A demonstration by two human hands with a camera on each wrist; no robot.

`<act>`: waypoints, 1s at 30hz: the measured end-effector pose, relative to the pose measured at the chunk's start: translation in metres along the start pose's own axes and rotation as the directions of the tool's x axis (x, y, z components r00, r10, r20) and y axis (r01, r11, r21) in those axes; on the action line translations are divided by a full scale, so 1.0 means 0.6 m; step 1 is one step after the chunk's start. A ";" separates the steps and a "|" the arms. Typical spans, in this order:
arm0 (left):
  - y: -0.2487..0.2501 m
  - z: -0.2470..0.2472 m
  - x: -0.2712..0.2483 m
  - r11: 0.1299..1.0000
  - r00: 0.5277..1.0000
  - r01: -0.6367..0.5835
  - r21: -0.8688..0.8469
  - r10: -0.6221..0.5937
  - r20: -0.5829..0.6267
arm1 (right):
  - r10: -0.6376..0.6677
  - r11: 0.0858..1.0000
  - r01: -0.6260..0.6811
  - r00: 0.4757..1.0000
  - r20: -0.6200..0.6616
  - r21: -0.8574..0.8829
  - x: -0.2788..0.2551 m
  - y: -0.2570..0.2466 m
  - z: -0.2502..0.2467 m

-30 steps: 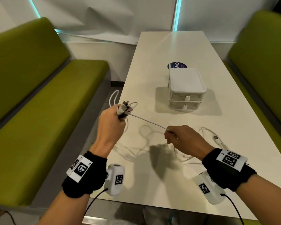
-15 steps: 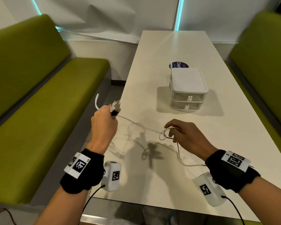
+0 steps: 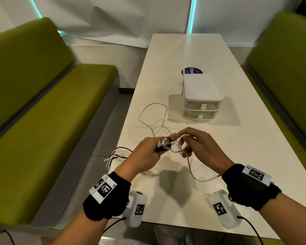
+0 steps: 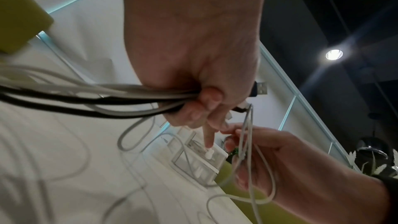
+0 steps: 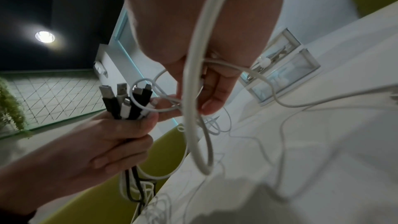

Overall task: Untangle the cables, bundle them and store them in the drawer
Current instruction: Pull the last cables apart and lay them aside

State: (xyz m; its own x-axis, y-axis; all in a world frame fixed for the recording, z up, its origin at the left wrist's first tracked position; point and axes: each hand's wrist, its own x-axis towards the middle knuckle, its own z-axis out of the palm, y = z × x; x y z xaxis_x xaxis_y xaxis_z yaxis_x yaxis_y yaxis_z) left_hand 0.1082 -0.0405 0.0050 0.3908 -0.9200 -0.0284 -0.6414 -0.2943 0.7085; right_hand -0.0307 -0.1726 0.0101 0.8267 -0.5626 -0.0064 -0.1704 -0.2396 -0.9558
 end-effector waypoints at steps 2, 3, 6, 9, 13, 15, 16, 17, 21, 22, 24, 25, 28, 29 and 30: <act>-0.003 0.005 0.004 0.999 1.000 -0.014 -0.045 0.015 0.014 | 0.003 0.997 -0.004 1.000 0.007 0.078 0.001 -0.003 0.003; -0.003 0.008 0.006 0.997 0.999 -0.015 -0.076 0.018 0.033 | 0.008 0.993 -0.010 1.000 0.017 0.117 0.001 -0.006 0.003; -0.009 0.023 0.006 0.983 0.998 -0.007 -0.184 0.019 0.063 | 0.025 0.981 -0.035 0.998 0.054 0.192 0.001 -0.012 0.003; -0.008 0.025 0.005 0.980 0.996 0.003 -0.199 0.015 0.087 | 0.050 0.968 -0.073 0.994 0.099 0.239 -0.003 -0.016 0.000; -0.006 0.011 0.004 0.985 0.994 0.062 -0.163 -0.045 0.104 | 0.115 0.973 -0.130 0.989 0.090 0.189 0.000 -0.009 -0.002; -0.016 0.001 0.008 0.966 0.995 0.095 -0.241 -0.094 0.015 | 0.132 0.981 -0.137 0.990 0.044 0.136 0.001 0.002 -0.011; -0.023 -0.005 0.009 0.956 0.993 0.095 -0.276 -0.109 -0.034 | 0.134 0.986 -0.135 0.991 0.027 0.094 0.001 0.008 -0.019; -0.028 -0.012 0.009 0.956 0.990 0.096 -0.278 -0.122 -0.076 | 0.137 0.989 -0.138 0.990 0.019 0.045 -0.001 0.014 -0.027; -0.048 -0.036 0.009 0.971 0.968 0.118 -0.209 -0.159 -0.195 | 0.161 0.961 -0.170 0.985 -0.058 -0.219 -0.008 0.034 -0.053; -0.049 -0.041 0.007 0.971 0.961 0.123 -0.206 -0.168 -0.219 | 0.158 0.938 -0.181 0.983 -0.098 -0.296 -0.006 0.039 -0.060; -0.049 -0.048 0.006 0.969 0.946 0.141 -0.203 -0.192 -0.260 | 0.180 0.868 -0.217 0.976 -0.125 -0.445 -0.001 0.043 -0.073; -0.050 -0.049 0.006 0.968 0.939 0.152 -0.198 -0.204 -0.276 | 0.225 0.797 -0.246 0.968 -0.107 -0.552 0.000 0.040 -0.076; -0.049 -0.041 0.006 0.974 0.929 0.166 -0.154 -0.207 -0.306 | 0.204 0.552 -0.083 0.978 0.037 -0.830 0.001 0.019 -0.060; -0.051 -0.035 0.007 0.978 0.931 0.161 -0.130 -0.194 -0.309 | 0.107 0.557 0.004 0.991 0.076 -0.831 0.000 0.007 -0.045; -0.051 -0.030 0.008 0.982 0.935 0.156 -0.106 -0.182 -0.305 | 0.003 0.595 0.078 0.995 0.099 -0.800 -0.002 -0.008 -0.030</act>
State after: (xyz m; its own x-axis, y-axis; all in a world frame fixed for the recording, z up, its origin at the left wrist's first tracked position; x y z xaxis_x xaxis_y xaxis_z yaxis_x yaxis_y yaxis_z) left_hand 0.1413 -0.0311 -0.0039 0.6834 -0.7275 0.0600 -0.4986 -0.4053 0.7662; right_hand -0.0405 -0.1850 0.0200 0.8752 -0.4822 -0.0379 -0.4659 -0.8193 -0.3342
